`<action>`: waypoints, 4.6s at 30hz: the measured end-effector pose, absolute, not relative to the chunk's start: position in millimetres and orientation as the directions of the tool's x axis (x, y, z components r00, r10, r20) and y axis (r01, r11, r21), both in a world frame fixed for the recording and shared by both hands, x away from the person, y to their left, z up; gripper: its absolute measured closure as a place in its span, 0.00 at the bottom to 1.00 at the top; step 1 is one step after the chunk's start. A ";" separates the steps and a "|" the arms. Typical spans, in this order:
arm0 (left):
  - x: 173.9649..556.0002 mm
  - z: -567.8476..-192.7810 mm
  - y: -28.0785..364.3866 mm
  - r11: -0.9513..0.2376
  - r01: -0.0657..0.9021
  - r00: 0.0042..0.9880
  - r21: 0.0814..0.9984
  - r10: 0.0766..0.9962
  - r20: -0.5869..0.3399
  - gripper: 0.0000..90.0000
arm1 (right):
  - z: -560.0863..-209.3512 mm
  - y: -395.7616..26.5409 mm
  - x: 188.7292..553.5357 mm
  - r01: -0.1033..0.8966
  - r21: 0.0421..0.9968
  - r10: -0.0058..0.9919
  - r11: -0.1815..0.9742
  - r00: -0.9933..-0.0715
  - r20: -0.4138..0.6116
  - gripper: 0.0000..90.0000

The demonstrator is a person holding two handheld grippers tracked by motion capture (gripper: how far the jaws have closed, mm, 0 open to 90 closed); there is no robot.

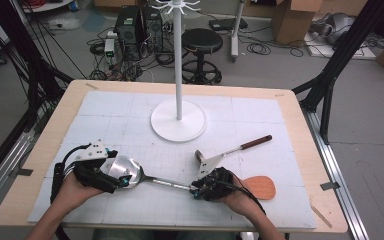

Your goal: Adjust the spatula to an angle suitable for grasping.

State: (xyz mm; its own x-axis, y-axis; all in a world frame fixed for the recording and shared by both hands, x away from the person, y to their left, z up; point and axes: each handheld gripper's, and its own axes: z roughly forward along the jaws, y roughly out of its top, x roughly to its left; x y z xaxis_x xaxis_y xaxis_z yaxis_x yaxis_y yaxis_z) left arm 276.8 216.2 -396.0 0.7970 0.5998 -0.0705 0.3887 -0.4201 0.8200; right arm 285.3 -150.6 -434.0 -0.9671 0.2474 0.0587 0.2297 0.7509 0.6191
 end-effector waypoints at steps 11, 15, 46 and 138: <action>281.5 -399.3 193.5 -0.485 0.352 0.860 0.800 0.505 -0.072 0.14 | -419.0 -149.9 286.1 0.221 0.642 0.245 0.734 -0.968 0.053 0.76; 282.9 -401.4 187.0 -0.497 0.350 0.869 0.794 0.488 -0.078 0.18 | -411.3 -146.9 286.6 0.210 0.650 0.237 0.730 -0.970 0.048 0.76; 307.8 -428.1 129.2 -0.648 0.273 0.951 0.711 0.293 -0.098 0.65 | -385.8 -111.3 298.5 0.136 0.602 0.165 0.787 -0.986 0.007 0.75; 318.8 -353.3 135.8 -0.394 0.253 0.947 0.884 0.289 -0.143 0.72 | -303.8 -122.8 320.8 0.339 0.908 0.357 0.245 -0.903 0.240 0.78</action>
